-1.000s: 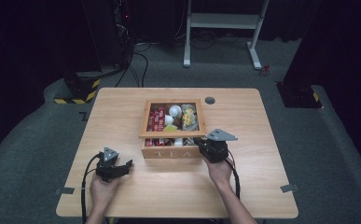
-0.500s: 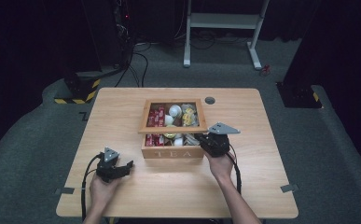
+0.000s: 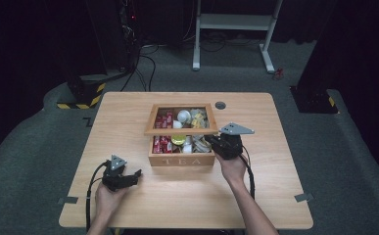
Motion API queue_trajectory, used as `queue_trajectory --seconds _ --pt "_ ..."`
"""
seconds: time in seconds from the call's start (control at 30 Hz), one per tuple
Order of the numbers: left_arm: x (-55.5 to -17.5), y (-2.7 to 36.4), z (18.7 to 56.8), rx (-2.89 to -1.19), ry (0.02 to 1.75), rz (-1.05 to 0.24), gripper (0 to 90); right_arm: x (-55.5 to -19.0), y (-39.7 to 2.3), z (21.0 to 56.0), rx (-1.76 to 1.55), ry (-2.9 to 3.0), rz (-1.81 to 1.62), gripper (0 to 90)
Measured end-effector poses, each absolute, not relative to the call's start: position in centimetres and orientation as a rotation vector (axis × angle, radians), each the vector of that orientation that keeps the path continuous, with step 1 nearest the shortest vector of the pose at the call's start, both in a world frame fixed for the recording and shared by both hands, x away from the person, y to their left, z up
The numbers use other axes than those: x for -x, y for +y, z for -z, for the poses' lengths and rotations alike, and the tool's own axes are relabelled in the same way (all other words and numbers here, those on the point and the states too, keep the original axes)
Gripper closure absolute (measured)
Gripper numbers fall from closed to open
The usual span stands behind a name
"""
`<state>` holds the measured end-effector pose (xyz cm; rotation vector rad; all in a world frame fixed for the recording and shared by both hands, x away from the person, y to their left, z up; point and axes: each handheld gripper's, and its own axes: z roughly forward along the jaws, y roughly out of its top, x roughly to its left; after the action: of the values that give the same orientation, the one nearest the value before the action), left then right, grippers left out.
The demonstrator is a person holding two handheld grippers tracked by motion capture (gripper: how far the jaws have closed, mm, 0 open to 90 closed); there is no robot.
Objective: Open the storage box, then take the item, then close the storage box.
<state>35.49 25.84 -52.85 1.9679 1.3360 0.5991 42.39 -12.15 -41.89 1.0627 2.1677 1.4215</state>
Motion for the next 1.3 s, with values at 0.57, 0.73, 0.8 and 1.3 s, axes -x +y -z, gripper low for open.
queue_trajectory --seconds 0.57,0.73,0.8,1.3 --pt "-35.6 25.7 52.3 -1.993 1.321 -0.528 24.8 -43.1 -12.3 40.6 -1.085 2.176 -1.426 89.4" --pt "-35.7 25.5 51.9 -1.989 1.296 -0.518 25.8 -43.3 -12.3 40.4 -1.085 2.173 -1.429 89.4" --pt "-35.8 25.4 51.8 -1.985 1.292 -0.509 26.1 -43.4 -12.3 40.3 -1.083 2.172 -1.431 89.4" --pt "-36.4 24.7 50.7 -1.966 1.258 -0.481 27.7 -43.6 -12.4 40.0 -1.076 2.179 -1.424 89.3"
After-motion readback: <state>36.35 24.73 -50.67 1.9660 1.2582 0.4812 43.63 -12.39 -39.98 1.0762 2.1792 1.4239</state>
